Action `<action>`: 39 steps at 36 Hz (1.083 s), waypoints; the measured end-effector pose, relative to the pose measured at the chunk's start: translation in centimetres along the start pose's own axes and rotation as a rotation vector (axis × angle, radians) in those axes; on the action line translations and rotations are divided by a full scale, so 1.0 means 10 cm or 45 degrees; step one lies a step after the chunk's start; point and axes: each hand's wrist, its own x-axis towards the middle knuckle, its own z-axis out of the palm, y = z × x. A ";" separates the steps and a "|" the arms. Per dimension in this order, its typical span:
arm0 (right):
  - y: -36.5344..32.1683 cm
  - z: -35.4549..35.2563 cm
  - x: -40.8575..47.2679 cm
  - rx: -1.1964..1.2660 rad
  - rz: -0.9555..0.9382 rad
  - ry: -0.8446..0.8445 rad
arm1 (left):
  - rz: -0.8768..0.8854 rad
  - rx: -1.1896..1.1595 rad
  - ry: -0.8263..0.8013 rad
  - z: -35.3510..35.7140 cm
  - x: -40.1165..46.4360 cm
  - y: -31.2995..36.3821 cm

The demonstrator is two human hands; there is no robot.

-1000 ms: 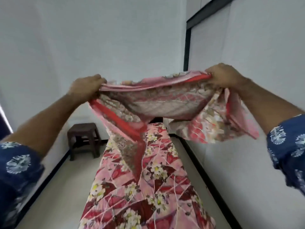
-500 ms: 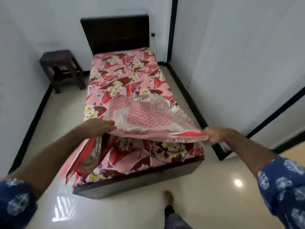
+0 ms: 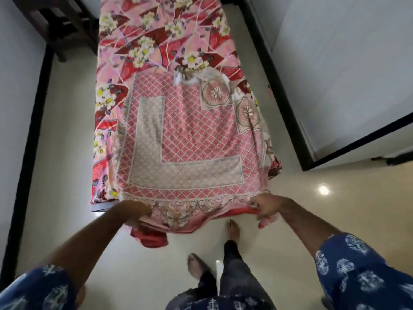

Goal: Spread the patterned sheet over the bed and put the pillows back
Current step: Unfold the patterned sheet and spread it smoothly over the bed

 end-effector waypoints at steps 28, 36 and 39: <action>0.59 -2.92 0.44 0.259 -0.063 0.525 | 0.040 -0.904 1.270 -2.63 1.41 0.42; 0.93 -3.61 0.90 0.236 -0.014 0.463 | -0.026 -1.021 1.225 -3.25 1.81 0.33; 1.10 -3.89 1.21 0.171 -0.052 0.430 | -0.035 -1.037 1.165 -3.46 2.09 0.32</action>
